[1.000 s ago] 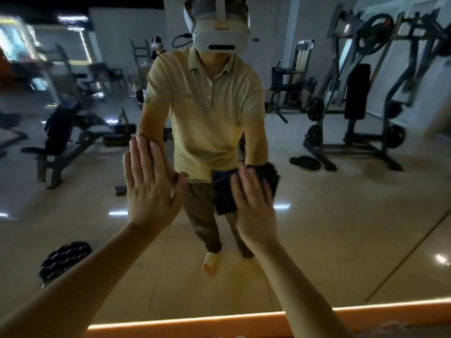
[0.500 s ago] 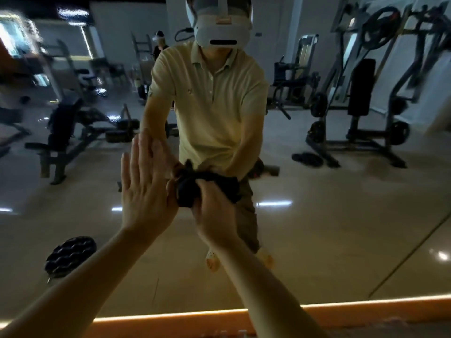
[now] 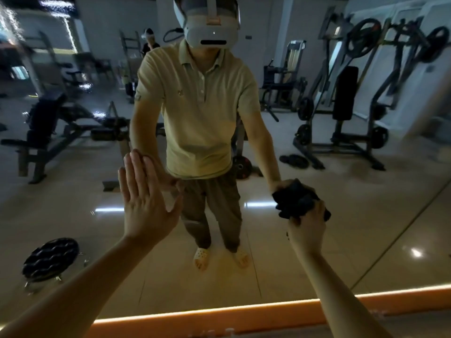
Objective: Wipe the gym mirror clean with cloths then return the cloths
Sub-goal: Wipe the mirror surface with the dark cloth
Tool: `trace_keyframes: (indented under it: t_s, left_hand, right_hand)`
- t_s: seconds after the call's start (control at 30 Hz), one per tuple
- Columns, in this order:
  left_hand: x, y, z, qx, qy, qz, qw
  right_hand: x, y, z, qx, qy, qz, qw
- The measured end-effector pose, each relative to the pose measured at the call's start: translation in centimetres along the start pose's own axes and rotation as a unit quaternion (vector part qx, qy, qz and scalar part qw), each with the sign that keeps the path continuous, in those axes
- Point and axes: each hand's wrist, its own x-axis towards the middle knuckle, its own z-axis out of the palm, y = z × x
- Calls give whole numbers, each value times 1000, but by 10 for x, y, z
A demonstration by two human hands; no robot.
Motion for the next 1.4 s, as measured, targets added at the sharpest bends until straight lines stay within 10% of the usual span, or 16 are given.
trace_keyframes:
  t_s: [0.17,0.37,0.67,0.93,1.27,1.4]
  left_hand:
    - [-3,-16,-7,-18,-17,49,998]
    - [-4,-41,-26,-72,-41,110,990]
    - [24,-47,-70,-25,45,-30,998]
    - [11,-65,-76,-27,-25,-40,999]
    - [35,-66,-127,-70,41,-141,987]
    - [53,-73,-142,-63,69,-136,986]
  right_hand:
    - [-44,-89,57,83,-35,-61,994]
    - [-60,-156,69,34,-165,-342,925]
    - [61,-272,38,51,146,-405,901]
    - [-48,-207,117,-101,-142,-702,690]
    - [116,-364,27,23,184,-469,863]
    - [43,-352,74,-69,51,-589,804]
